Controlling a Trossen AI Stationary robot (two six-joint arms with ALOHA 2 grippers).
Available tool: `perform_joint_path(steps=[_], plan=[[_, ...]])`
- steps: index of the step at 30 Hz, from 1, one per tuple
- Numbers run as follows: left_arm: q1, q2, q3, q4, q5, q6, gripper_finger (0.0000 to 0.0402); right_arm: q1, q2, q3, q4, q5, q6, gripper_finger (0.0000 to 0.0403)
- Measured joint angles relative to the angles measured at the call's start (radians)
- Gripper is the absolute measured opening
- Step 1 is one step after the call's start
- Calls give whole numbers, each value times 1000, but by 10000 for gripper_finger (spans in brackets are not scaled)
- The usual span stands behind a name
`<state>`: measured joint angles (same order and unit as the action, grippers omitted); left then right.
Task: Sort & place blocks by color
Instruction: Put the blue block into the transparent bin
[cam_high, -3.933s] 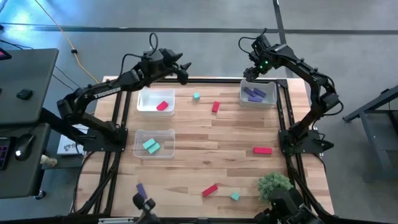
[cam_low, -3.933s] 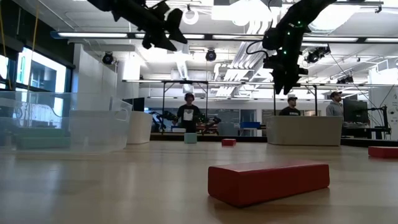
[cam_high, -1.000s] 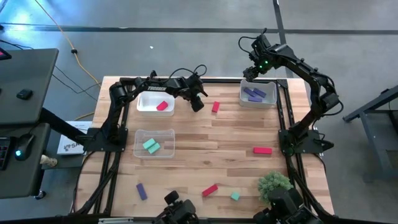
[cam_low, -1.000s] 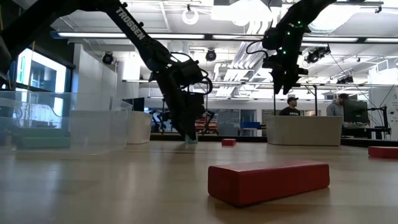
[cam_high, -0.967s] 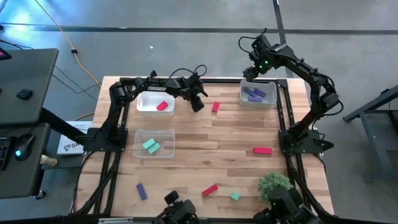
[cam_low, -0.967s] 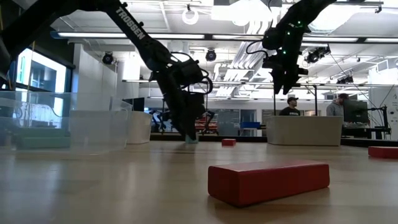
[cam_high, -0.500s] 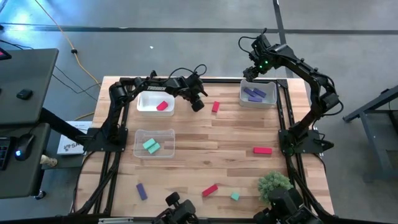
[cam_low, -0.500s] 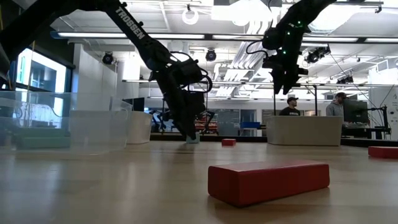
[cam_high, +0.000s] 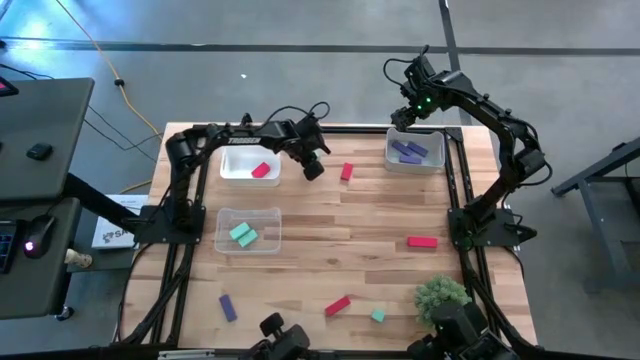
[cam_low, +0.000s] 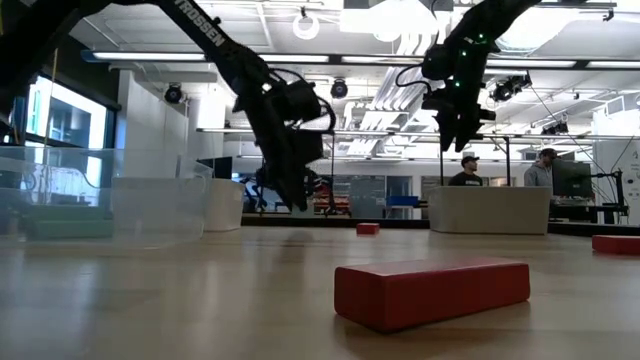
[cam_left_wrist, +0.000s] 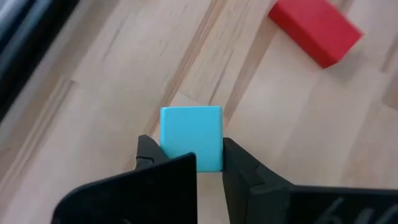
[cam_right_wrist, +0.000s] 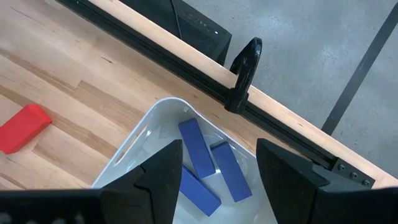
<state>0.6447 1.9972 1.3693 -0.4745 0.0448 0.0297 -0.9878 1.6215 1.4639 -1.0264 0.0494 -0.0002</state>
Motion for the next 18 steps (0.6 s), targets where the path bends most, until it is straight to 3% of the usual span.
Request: perform_joint_path(steps=[11,18], plan=[[-46,-177,0,-178,-31,-35,0,0,0,0,0,-3,1,195],[-69,-292,0,-333,-58,-85,0,0,0,0,0,-79,1,195]])
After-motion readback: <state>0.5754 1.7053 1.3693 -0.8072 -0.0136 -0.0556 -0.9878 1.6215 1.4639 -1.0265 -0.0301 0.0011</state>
